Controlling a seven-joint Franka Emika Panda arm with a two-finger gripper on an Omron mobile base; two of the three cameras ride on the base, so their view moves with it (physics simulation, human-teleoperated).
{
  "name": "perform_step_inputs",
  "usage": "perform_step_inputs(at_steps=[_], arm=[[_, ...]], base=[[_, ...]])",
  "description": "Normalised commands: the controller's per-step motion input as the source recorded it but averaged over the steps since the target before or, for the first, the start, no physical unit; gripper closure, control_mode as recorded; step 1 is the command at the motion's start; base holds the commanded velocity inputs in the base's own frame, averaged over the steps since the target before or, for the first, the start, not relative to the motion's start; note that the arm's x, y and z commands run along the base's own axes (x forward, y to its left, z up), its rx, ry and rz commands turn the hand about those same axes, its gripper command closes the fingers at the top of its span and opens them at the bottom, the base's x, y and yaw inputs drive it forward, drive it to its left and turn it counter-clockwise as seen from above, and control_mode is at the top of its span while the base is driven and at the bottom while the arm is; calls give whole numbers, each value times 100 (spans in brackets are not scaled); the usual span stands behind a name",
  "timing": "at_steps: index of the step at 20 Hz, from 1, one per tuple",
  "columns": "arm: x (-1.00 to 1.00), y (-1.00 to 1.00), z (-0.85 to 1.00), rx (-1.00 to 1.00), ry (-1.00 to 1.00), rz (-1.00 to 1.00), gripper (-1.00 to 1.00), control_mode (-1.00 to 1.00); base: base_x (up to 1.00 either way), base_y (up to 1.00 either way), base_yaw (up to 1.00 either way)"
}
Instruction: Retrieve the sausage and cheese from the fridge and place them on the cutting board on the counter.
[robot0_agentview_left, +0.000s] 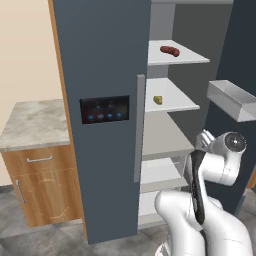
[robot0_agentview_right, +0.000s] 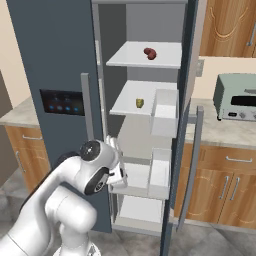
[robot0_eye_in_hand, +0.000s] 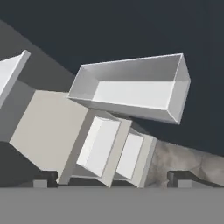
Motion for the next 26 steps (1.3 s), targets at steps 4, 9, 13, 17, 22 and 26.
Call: perform_step_inputs(at_steps=[4,9,13,17,22,26], arm=[[0,50,5,-35,37,35,-100,-100],[1,52,14,-27,38,24,-100,-100],[-2,30,9,-13,24,18,-100,-100],[-24,17,-1,-1,2,21,-100,-100],[-20,7,0,2,0,10,-100,-100],[0,0,0,0,0,0,-100,-100]], base=[[0,0,0],[0,0,0],[0,0,0],[0,0,0],[0,0,0],[0,0,0]])
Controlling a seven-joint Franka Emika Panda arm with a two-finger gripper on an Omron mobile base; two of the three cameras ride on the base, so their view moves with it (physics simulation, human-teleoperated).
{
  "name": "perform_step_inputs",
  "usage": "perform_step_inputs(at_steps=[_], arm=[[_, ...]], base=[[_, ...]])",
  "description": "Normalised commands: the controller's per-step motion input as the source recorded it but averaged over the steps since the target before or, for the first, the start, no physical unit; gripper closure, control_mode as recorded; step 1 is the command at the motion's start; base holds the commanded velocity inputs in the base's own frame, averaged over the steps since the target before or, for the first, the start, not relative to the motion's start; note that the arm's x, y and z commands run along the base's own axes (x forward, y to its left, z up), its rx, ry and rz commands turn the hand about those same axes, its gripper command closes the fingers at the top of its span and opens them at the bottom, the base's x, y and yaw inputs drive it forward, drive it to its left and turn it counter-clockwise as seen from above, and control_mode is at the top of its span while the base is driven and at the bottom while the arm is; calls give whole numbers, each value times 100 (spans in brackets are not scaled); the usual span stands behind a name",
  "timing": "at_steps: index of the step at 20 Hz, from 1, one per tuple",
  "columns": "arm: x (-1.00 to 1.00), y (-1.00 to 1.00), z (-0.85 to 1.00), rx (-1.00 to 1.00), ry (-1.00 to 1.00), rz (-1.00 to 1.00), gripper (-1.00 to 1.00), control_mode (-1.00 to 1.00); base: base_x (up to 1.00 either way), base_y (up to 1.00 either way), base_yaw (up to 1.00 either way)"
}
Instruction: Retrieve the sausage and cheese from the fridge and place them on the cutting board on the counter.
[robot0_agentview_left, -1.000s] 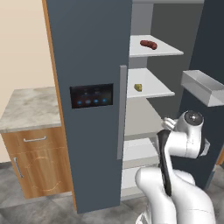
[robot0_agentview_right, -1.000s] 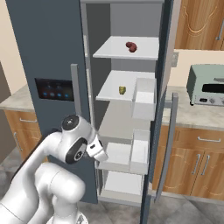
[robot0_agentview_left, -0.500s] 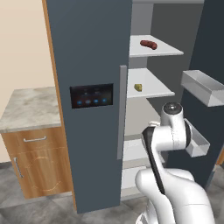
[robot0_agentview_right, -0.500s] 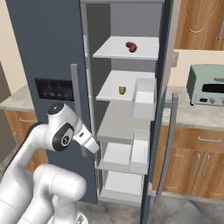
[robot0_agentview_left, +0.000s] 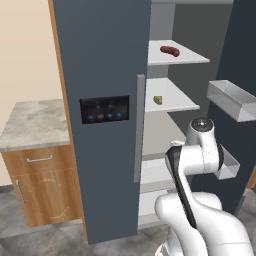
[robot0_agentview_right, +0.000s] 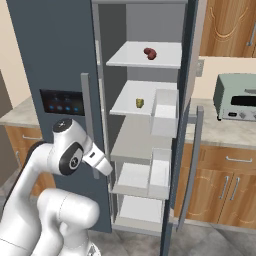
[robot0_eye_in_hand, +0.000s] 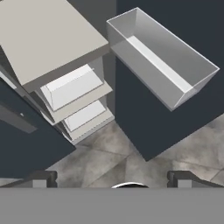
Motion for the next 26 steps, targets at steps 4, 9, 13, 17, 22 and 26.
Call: perform_step_inputs(at_steps=[4,9,13,17,22,26], arm=[[0,0,0,0,0,0,-100,-100],[0,0,0,0,0,0,-100,-100],[0,0,0,0,0,0,-100,-100],[0,0,0,0,0,0,-100,-100],[0,0,0,0,0,0,-100,-100],[0,0,0,0,0,0,-100,-100]], base=[[0,0,0],[0,0,0],[0,0,0],[0,0,0],[0,0,0],[0,0,0]])
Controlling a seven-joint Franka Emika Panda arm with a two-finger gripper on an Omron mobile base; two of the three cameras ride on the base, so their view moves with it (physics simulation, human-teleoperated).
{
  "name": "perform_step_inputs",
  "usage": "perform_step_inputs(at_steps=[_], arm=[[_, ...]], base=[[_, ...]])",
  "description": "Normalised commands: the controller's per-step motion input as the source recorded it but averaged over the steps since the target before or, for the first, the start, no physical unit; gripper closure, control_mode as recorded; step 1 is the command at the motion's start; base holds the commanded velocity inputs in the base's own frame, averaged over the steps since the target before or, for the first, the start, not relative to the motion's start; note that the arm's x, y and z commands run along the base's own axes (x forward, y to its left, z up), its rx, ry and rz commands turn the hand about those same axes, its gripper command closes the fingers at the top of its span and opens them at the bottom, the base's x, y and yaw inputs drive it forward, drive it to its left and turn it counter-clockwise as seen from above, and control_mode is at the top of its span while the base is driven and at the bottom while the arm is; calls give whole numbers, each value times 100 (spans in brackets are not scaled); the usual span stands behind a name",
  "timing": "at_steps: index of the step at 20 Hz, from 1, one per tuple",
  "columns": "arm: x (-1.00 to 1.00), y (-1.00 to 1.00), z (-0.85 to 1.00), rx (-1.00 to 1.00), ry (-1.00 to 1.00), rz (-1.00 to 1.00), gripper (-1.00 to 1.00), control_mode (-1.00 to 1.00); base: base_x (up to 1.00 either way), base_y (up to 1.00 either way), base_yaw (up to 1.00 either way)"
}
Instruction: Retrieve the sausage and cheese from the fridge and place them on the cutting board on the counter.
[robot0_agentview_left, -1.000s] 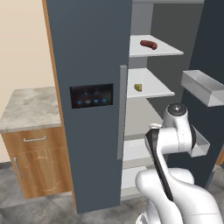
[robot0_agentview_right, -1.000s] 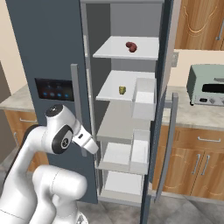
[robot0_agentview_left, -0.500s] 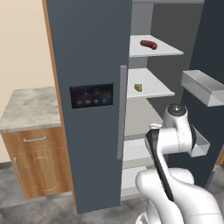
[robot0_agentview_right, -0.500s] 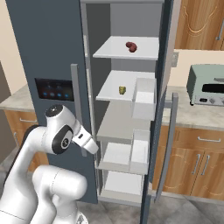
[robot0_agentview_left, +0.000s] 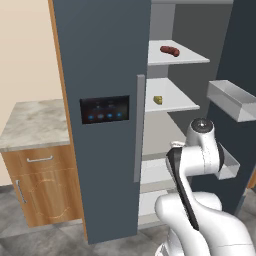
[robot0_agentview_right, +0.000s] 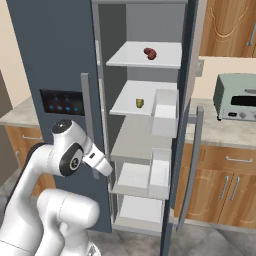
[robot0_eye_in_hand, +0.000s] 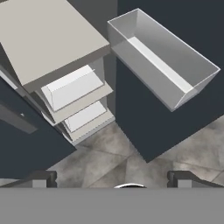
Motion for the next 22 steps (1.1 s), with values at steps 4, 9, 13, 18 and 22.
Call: perform_step_inputs(at_steps=[4,9,13,18,22], arm=[[30,-26,-2,8,13,1,-100,-100],[59,-29,0,17,32,2,-100,-100],[31,1,0,1,14,0,-100,-100],[-2,15,4,-8,-10,0,-100,-100],[0,0,0,0,0,0,-100,-100]], base=[[0,0,0],[0,0,0],[0,0,0],[0,0,0],[0,0,0]])
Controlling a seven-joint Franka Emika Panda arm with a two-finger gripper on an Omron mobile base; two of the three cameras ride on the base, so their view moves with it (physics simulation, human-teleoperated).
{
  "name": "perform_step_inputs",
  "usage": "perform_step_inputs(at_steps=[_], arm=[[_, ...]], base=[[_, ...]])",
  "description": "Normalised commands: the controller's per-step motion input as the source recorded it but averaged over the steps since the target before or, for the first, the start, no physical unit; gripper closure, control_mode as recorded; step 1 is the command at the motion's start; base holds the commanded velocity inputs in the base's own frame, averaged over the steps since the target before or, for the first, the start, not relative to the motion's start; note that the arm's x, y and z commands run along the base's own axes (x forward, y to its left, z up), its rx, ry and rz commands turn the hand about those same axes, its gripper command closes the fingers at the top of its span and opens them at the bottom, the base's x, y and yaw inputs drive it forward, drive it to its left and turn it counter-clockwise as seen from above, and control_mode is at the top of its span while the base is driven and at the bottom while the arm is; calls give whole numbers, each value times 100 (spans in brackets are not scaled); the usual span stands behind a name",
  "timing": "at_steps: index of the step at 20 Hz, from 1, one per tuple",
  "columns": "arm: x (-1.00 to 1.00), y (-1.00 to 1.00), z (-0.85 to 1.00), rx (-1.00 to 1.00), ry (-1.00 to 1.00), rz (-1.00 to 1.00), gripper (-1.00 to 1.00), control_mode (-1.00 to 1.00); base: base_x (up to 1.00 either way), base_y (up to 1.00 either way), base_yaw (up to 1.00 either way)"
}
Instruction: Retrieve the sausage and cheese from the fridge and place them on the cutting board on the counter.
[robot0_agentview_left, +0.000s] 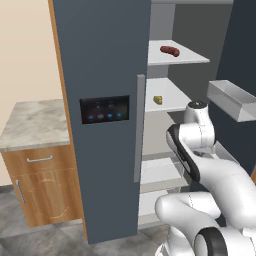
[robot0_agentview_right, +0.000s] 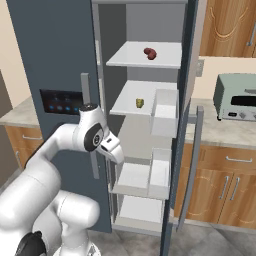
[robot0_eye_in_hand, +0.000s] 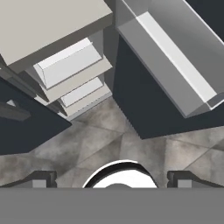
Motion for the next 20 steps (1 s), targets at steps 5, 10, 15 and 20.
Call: perform_step_inputs(at_steps=[5,10,15,20], arm=[[0,0,0,0,0,0,-100,-100],[0,0,0,0,0,0,-100,-100],[0,0,0,0,0,0,-100,100],[0,0,0,0,0,0,-100,100]], base=[[0,0,0],[0,0,0],[0,0,0],[4,-1,0]])
